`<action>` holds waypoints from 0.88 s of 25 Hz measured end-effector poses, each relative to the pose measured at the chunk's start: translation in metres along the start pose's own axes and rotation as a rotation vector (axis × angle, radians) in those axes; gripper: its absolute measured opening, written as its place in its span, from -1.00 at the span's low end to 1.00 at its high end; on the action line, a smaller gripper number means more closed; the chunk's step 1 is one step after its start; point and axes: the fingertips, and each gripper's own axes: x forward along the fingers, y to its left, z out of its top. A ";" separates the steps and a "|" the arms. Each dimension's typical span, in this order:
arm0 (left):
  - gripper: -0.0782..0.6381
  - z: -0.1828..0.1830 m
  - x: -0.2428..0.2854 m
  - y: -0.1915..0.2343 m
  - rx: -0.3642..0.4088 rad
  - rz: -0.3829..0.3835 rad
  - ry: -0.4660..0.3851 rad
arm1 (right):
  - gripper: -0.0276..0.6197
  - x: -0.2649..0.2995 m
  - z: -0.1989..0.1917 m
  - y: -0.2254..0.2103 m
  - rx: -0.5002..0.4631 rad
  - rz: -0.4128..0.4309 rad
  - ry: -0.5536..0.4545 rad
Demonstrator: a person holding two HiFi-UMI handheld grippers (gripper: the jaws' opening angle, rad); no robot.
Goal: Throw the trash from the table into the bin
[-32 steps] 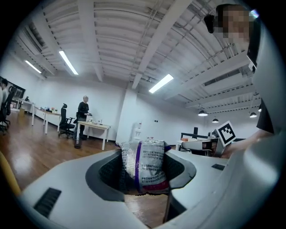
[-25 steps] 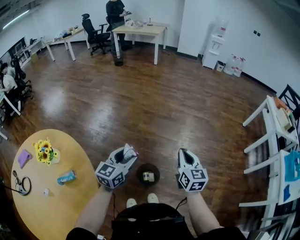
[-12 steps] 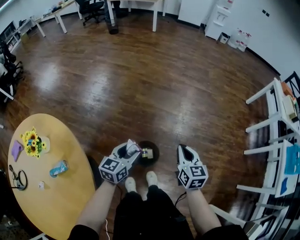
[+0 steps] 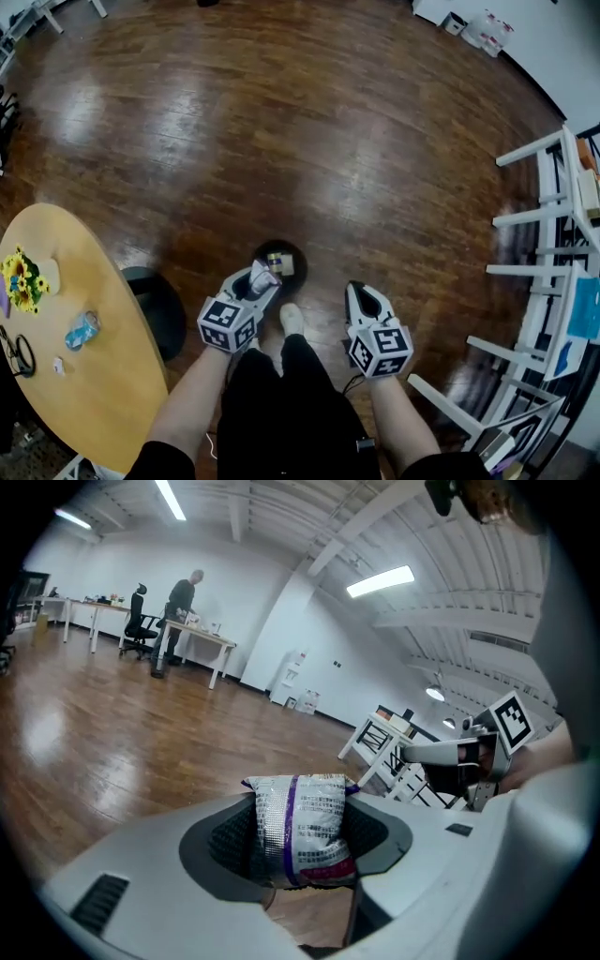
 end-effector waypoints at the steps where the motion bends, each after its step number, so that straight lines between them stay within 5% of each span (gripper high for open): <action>1: -0.16 -0.010 0.006 0.005 0.001 0.013 0.022 | -0.91 0.004 -0.007 -0.001 0.009 0.001 0.007; 6: -0.15 -0.049 0.016 0.021 -0.050 0.054 0.074 | -0.91 0.014 -0.044 -0.002 0.047 -0.002 0.054; 22: 0.04 -0.074 0.032 0.034 -0.078 0.102 0.122 | -0.91 0.004 -0.077 -0.020 0.102 -0.024 0.105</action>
